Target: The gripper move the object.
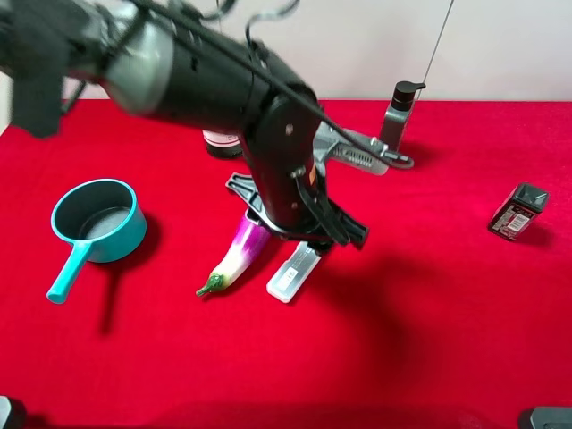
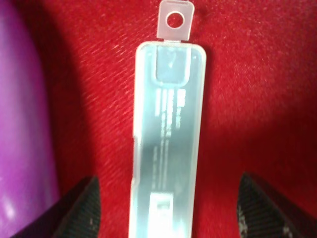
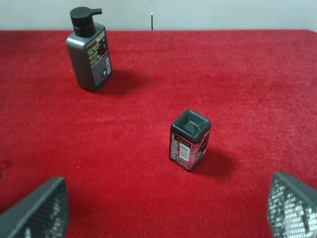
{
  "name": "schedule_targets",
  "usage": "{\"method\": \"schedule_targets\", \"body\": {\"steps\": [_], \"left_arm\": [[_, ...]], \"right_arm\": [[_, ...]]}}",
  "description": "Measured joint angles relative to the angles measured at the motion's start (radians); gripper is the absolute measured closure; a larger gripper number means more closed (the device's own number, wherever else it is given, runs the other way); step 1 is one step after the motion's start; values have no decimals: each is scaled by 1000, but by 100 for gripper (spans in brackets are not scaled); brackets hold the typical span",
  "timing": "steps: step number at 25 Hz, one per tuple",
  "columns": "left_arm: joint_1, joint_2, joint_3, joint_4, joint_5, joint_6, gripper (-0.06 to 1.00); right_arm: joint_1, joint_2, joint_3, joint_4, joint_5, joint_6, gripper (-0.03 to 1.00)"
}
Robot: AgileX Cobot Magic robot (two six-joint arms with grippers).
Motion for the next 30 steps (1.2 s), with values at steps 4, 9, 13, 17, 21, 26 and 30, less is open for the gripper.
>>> {"method": "schedule_targets", "body": {"steps": [4,9,13,17,21,26,30], "left_arm": [[0,-51,-44,0,104,31,37],[0,-121,-97,0,229,80,37],[0,-175,-114,0,304,91,37],[0,-230,-114,0,359,94,37],[0,-281,-114,-2,418,97,37],[0,-323,-114,2,491,98,37],[0,-365,-114,28,566,98,34]], "right_arm": [[0,0,0,0,0,0,36],[0,0,0,0,0,0,36],[0,0,0,0,0,0,36],[0,0,0,0,0,0,36],[0,0,0,0,0,0,36],[0,0,0,0,0,0,36],[0,0,0,0,0,0,36]]}}
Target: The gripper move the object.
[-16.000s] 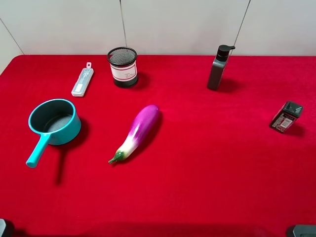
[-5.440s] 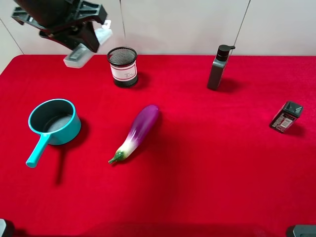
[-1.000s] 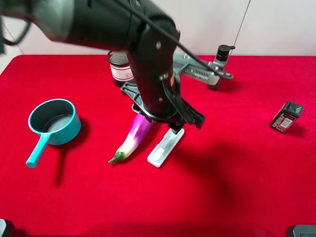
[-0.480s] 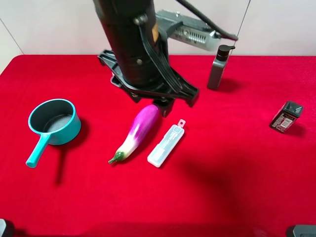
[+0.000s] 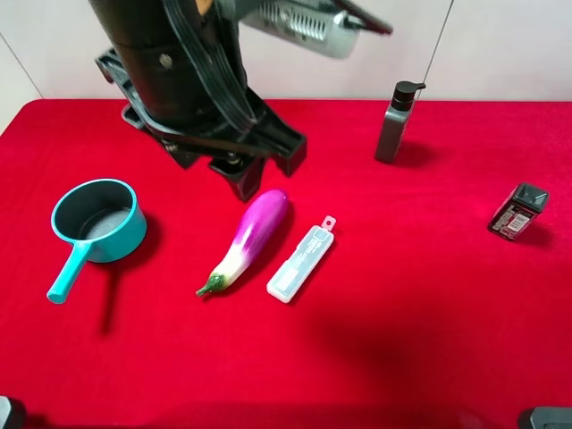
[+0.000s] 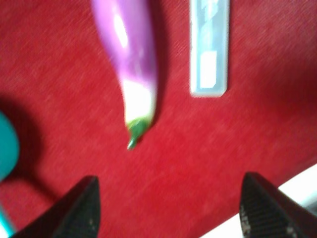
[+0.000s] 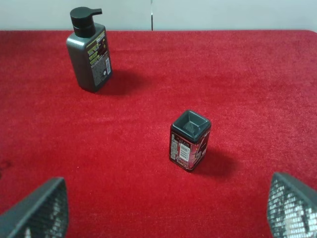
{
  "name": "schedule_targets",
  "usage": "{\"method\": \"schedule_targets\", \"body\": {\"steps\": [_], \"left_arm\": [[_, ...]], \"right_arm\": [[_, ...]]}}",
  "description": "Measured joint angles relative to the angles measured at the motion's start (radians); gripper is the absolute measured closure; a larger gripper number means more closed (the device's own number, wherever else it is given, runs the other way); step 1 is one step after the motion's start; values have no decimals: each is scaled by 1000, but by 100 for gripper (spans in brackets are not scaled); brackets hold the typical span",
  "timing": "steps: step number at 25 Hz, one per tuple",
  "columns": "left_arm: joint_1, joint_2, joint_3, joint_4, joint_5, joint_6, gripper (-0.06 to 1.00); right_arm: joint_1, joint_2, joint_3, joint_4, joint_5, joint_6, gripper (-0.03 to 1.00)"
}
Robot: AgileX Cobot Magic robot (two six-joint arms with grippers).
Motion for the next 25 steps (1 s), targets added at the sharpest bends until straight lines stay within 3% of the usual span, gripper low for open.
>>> {"method": "schedule_targets", "body": {"steps": [5,9,25], "left_arm": [[0,-64,0,13,1,11,12],[0,-166,0,9,3,76,-3],[0,-431,0,-3,5,257,-5]], "right_arm": [[0,0,0,0,0,0,36],[0,0,0,0,0,0,36],[0,0,0,0,0,0,36]]}}
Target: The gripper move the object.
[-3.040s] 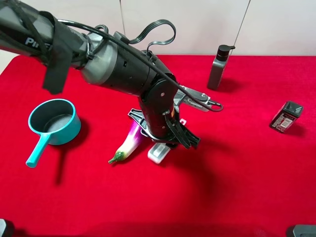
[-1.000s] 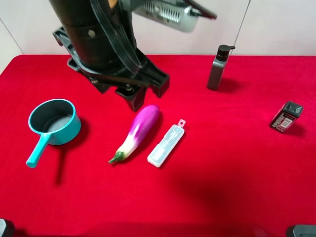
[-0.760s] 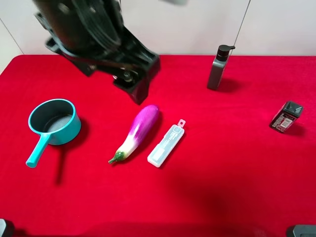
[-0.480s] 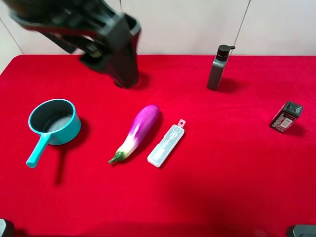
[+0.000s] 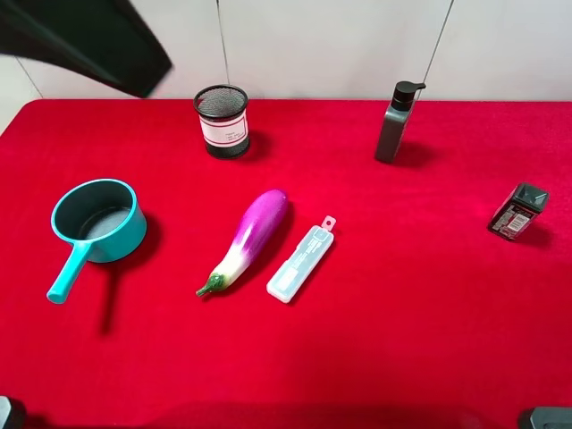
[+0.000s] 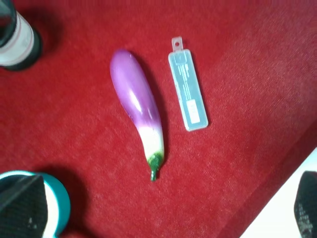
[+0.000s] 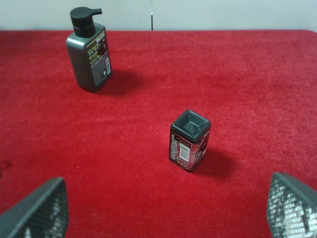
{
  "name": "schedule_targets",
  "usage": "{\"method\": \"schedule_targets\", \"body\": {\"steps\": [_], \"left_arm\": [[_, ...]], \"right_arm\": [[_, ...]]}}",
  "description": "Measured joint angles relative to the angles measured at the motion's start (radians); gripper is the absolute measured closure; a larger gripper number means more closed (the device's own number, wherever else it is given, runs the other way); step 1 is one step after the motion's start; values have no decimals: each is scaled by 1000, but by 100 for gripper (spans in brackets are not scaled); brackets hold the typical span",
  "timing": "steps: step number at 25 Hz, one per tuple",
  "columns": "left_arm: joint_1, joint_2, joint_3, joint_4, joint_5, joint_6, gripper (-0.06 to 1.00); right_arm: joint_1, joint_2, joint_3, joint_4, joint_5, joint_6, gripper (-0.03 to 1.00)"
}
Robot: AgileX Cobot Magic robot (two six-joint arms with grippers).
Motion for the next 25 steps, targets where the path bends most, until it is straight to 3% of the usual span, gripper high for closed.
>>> {"method": "schedule_targets", "body": {"steps": [8,15,25], "left_arm": [[8,-105,0,70,0,7,-5],[182,-158,35,28,-1,61,-5],[465,-363,283,-106,-1,71,-5]], "right_arm": [[0,0,0,0,0,0,36],[0,0,0,0,0,0,36],[0,0,0,0,0,0,36]]}}
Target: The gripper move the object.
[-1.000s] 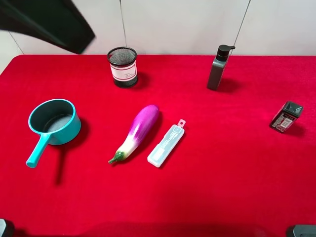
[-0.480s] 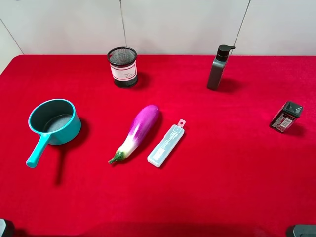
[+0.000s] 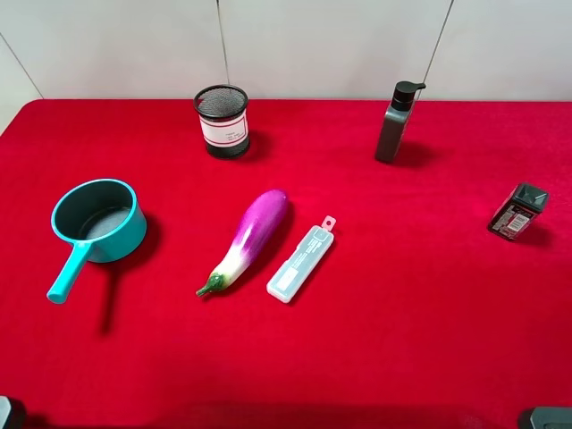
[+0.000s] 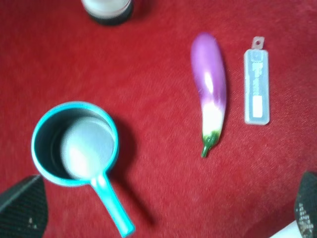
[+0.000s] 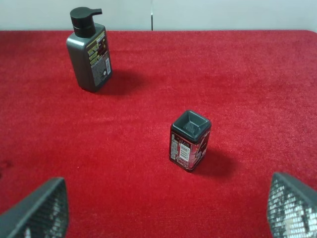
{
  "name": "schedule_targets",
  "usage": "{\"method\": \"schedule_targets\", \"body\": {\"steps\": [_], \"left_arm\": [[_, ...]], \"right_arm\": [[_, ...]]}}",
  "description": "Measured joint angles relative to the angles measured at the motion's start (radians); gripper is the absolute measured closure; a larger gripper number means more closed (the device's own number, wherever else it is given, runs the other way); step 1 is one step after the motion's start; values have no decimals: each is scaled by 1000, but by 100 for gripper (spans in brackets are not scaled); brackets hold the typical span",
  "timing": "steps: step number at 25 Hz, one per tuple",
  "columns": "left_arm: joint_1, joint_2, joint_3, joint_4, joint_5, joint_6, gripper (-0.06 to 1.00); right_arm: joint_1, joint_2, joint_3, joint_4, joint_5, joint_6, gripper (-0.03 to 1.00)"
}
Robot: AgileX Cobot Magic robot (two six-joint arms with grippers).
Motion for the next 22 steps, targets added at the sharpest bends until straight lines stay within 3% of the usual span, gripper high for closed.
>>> {"method": "schedule_targets", "body": {"steps": [12,22], "left_arm": [[333,-373,222,-9,0,23,-5],[492,-620,336,-10,1,111,-5]], "right_arm": [[0,0,0,0,0,0,36],[0,0,0,0,0,0,36]]}}
